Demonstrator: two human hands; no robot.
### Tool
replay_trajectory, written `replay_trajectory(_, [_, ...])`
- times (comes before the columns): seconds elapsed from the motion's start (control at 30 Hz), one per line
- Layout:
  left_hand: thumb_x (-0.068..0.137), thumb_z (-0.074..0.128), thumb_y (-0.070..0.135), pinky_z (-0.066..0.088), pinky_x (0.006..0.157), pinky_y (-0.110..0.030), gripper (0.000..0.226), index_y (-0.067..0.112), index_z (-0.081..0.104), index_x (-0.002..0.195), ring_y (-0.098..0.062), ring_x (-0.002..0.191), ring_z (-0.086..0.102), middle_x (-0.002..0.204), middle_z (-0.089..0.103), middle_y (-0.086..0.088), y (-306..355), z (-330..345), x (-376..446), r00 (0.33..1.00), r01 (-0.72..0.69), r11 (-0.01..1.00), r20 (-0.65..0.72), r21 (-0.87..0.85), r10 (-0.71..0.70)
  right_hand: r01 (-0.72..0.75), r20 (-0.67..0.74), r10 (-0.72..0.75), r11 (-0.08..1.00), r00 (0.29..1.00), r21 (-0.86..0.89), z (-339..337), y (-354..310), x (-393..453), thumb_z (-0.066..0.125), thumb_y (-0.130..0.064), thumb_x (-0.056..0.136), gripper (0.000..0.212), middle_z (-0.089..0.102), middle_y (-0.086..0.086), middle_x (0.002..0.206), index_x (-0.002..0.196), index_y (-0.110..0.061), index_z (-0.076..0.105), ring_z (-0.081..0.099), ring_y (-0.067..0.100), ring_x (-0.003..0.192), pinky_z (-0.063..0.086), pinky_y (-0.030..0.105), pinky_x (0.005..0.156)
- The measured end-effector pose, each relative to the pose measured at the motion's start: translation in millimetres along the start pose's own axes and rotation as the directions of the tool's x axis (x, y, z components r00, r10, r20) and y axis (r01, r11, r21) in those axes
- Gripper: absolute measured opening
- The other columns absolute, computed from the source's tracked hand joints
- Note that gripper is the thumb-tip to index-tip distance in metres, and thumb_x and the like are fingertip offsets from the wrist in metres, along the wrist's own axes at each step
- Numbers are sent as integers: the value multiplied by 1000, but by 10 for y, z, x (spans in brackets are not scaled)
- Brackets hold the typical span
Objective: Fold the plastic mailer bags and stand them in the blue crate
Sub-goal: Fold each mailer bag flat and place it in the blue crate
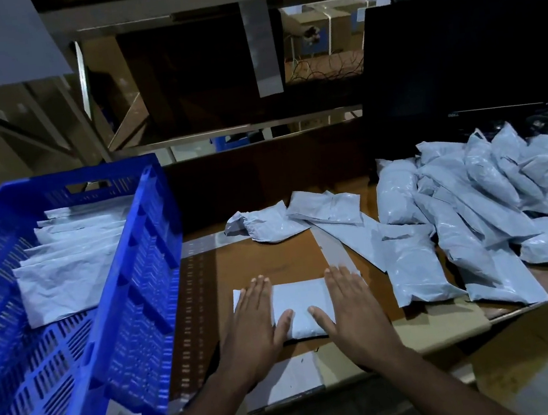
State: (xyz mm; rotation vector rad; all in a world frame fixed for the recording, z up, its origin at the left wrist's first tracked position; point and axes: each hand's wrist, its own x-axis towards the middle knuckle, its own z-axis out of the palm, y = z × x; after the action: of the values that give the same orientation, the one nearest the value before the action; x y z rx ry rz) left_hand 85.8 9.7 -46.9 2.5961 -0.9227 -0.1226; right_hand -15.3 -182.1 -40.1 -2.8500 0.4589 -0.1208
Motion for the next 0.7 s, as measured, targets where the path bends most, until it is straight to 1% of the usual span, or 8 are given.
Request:
replay_trajectory(0.1, [101,21,68,0,121,-22,76,25,11,163,-4,154,3,170,5,10,-9,-2,30,1000,4,1000,-17,20,-4,-25,21,24,999,999,32,-19,81,93,4,-85,85,99,8,-1,168,161,-22,10,2,15,154,2,36,126])
replay_trajectory(0.17, [101,20,68,1,122,-23,76,25,10,163,-4,155,2,170,4,10,-5,14,15,1000,-5,1000,-27,26,5,-44,29,41,995,999,91,-26,127,72,6,-91,81,105,6,-2,168,161,-22,9,2,14,154,8,37,126])
replay_trajectory(0.3, [100,15,71,1,123,-25,78,26,8,163,-2,154,-2,170,1,11,-27,54,17,1000,-8,1000,-30,18,9,-50,42,43,984,998,170,-4,159,53,7,-93,79,107,1,-6,168,161,-25,4,-3,11,154,8,39,126])
replay_trajectory(0.37, [98,15,73,0,124,-26,80,26,9,163,-1,154,-3,170,1,11,-30,54,35,1000,-3,1000,-31,4,3,-80,42,71,960,997,268,0,190,57,8,-94,79,106,-2,-8,168,161,-26,2,-4,9,154,8,39,126])
replay_trajectory(0.43, [95,15,78,-2,125,-28,86,25,10,163,0,153,-4,168,1,12,-30,36,26,999,-1,999,-48,-41,-1,-117,44,108,933,993,341,-34,226,13,8,-94,76,108,-7,-10,167,161,-27,0,-6,9,153,8,38,125])
replay_trajectory(0.53, [91,21,81,1,127,-32,90,26,14,161,6,150,-5,166,3,17,-77,-3,-16,994,17,980,-99,-199,-38,-71,8,72,954,997,290,-69,236,-163,11,-92,78,104,-15,-12,166,159,-30,-8,-14,6,152,10,39,125])
replay_trajectory(0.63, [92,39,78,5,128,-36,87,30,15,161,8,151,-6,165,5,21,-132,-42,-117,991,-4,967,-128,-254,-29,40,-47,-29,970,998,240,-10,269,-346,32,-79,88,89,-11,-19,165,158,-38,-6,-13,0,150,21,41,121])
replay_trajectory(0.7, [88,51,77,2,126,-32,92,35,13,160,8,150,-5,164,3,25,-146,-70,-226,995,-45,970,-98,-238,23,86,-72,-70,966,995,244,33,295,-419,50,-61,94,79,-2,-23,164,158,-40,8,-6,-3,150,30,42,120])
